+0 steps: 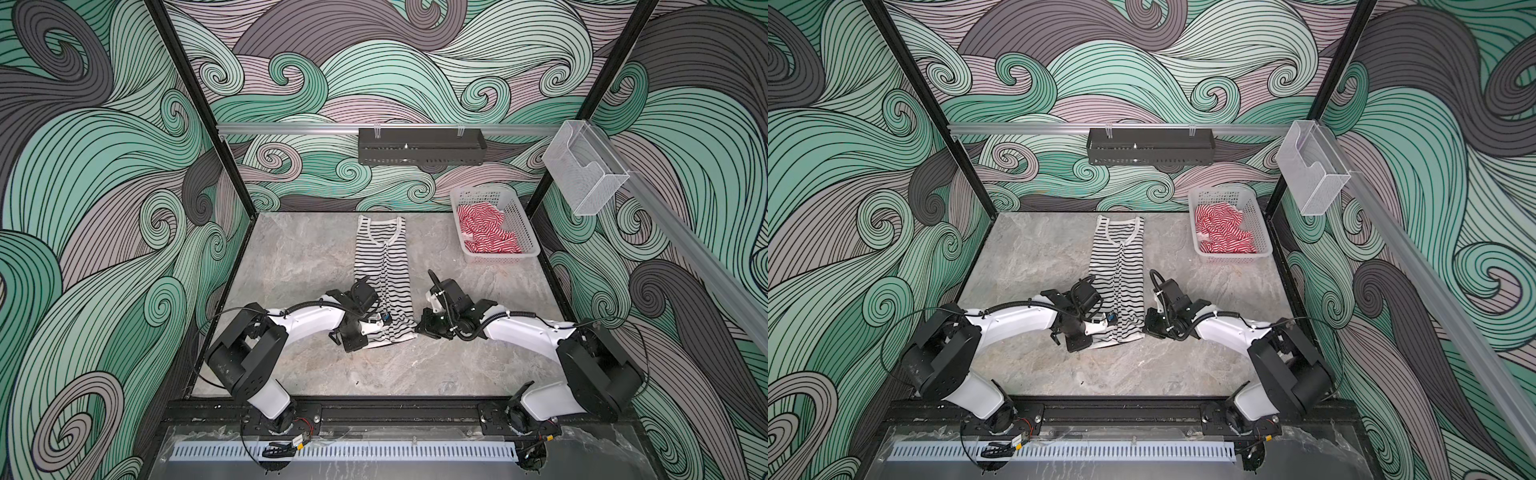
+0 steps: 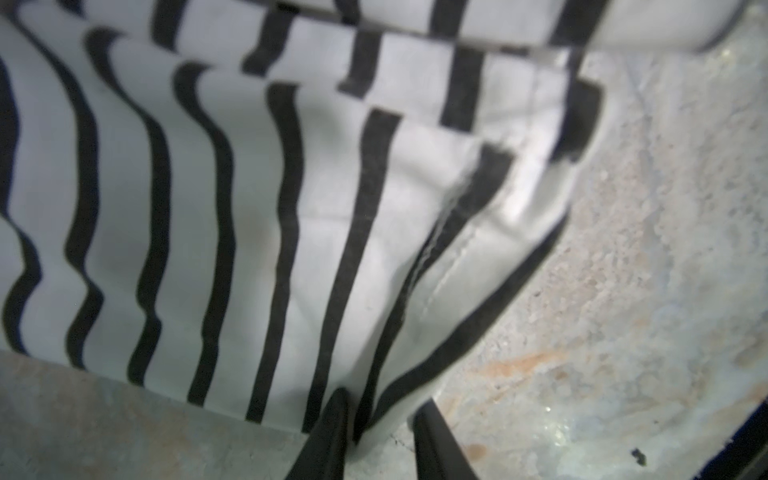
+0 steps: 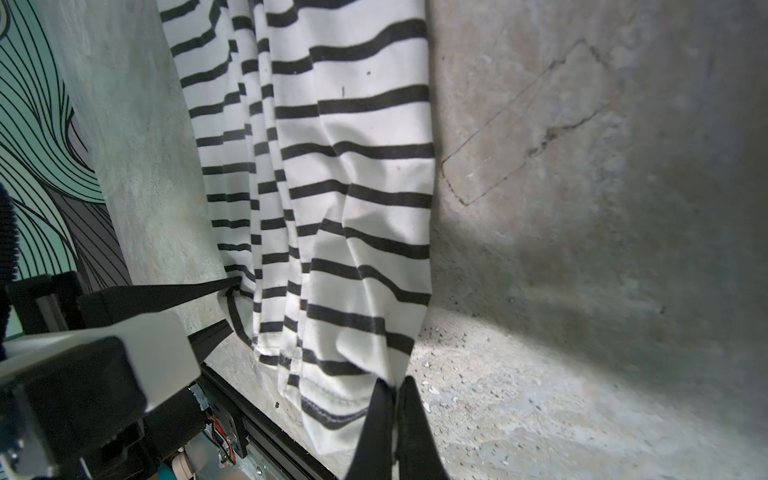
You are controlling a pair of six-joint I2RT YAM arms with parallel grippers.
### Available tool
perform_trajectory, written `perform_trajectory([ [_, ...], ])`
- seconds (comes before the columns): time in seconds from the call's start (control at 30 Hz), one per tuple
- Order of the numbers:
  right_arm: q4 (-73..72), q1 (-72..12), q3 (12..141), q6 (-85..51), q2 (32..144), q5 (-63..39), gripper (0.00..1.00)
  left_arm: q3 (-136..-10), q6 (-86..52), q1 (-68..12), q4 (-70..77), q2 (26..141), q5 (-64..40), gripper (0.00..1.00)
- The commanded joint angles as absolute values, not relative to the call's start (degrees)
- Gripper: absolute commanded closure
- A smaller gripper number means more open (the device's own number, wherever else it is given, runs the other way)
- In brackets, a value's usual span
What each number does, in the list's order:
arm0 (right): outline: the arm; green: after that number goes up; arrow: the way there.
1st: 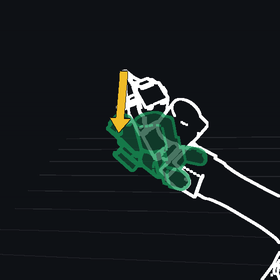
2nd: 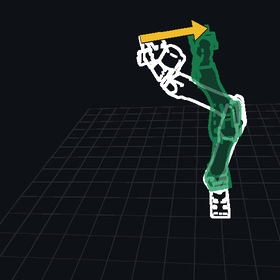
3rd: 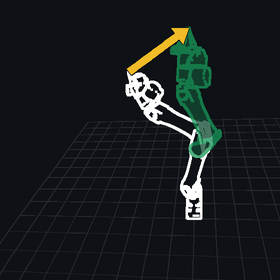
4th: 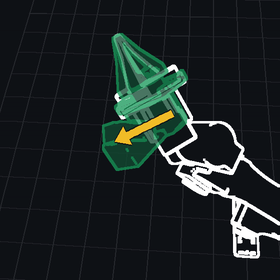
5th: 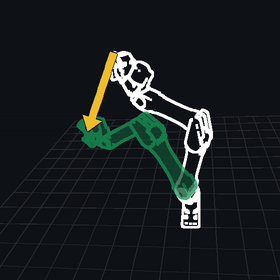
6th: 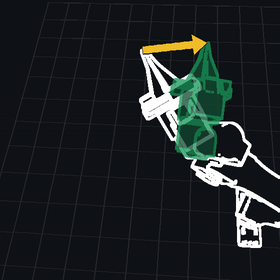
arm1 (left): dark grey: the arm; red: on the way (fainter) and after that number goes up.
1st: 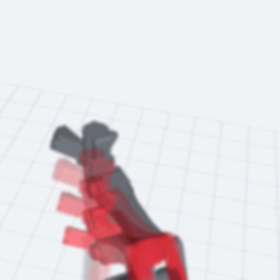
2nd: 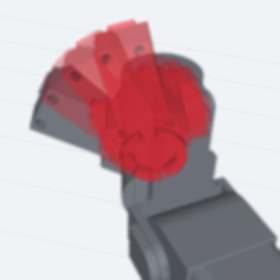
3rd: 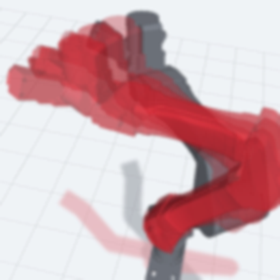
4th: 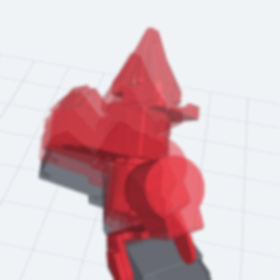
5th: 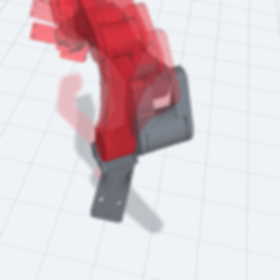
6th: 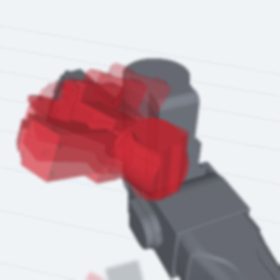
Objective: Fold and stack tank tops
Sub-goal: Fold the tank top at the top-center of the table.
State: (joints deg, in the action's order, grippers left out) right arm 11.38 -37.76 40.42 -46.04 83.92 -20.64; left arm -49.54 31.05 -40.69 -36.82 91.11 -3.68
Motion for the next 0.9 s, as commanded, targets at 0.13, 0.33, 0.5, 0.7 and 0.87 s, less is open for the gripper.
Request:
perform_trajectory([
  [0.13,13.25,-37.5,39.42,-45.01,81.2,-21.46,1.0,-57.65,31.46,-42.85,-43.54,94.04,-10.3,0.97],
  [0.33,20.26,-37.47,38.27,-42.33,73.35,-22.19,1.0,-61.98,35.99,-43.83,-56.29,93.85,-20.26,0.97],
  [0.5,28.83,-36.53,42.67,-40.12,67.91,-20.79,1.0,-66.0,37.68,-43.95,-62.78,91.39,-22.65,0.97],
  [0.7,30.85,-31.72,49.99,-36.83,71.29,-24.01,1.0,-69.55,34.54,-41.59,-56.31,88.86,-15.12,0.98],
  [0.87,26.9,-26.8,56.27,-33.23,80.12,-30.53,1.0,-72.94,33.48,-35.46,-47.16,93.1,-8.02,1.0],
])
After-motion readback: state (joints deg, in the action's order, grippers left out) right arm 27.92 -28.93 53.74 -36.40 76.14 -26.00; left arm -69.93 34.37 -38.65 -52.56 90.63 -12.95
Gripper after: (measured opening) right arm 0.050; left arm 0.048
